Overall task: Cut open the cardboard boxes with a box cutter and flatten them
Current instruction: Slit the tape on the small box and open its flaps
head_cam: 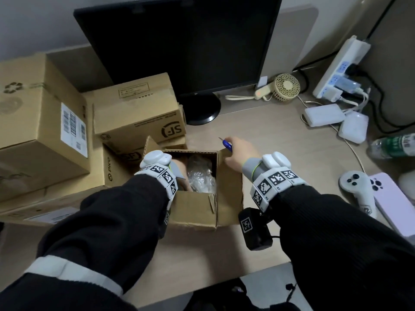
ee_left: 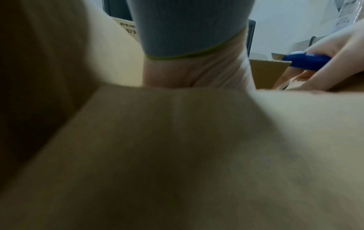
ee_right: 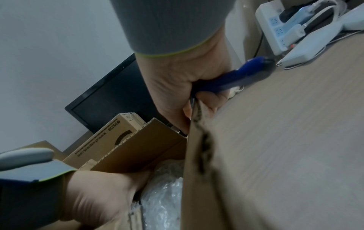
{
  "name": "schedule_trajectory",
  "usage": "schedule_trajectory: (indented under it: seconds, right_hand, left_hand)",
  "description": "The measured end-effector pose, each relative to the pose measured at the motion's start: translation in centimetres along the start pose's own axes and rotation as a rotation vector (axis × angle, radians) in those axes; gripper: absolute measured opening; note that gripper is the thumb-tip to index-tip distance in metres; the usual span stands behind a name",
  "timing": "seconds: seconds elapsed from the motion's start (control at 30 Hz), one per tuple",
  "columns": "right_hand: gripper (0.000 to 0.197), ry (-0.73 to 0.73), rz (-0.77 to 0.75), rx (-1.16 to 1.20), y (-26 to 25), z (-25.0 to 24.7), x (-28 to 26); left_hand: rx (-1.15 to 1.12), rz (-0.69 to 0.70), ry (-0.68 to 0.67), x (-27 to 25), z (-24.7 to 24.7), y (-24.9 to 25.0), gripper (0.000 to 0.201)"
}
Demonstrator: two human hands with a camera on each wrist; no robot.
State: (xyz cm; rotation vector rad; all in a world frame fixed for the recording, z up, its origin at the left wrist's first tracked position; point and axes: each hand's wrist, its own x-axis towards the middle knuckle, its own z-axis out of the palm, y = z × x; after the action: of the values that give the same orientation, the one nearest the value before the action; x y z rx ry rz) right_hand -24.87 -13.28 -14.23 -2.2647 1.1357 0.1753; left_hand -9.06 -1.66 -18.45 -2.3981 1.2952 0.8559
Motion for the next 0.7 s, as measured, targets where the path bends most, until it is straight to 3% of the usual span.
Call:
schedule_trajectory:
  seconds: [0.03,0.1,0.17,0.33,0.5,0.7]
  right_hand:
    - [0.05,-0.001,0.002,0.01,0.1,0.1,0.1]
    - [0.049,-0.004,0.001,0.031,0.2,0.2,0.3]
    - [0.049,-0.004,0.005,0.046,0.4,0.2,0.4]
    - [0.046,-0.007,0.025,0.034,0.7,0.5,0.5]
    - [0.045,0.001,0.022,0.012,0.4,0.4,0.3]
    - [0.035,0.028,0.015,-0.098,-0.1,-0.5,0.3]
  left_hand:
    - [-0.03,0.009,-0.035,0.2,-0.2,-0.1,0.083]
    - [-0.019,0.028,-0.277,0.3,-1.0,0.2,0.058]
    - [0.007,0.034,-0.425,0.6,-1.6,0.5,0.037]
    - [0.012,0.058,-0.431,1.0,-1.6,0.5,0.043]
    - [0.014,0.071,-0.376,0.6,-1.9,0.3,0.026]
    - [0.04,0.157,-0.191,-1.0,-3.1,0.6,0.035]
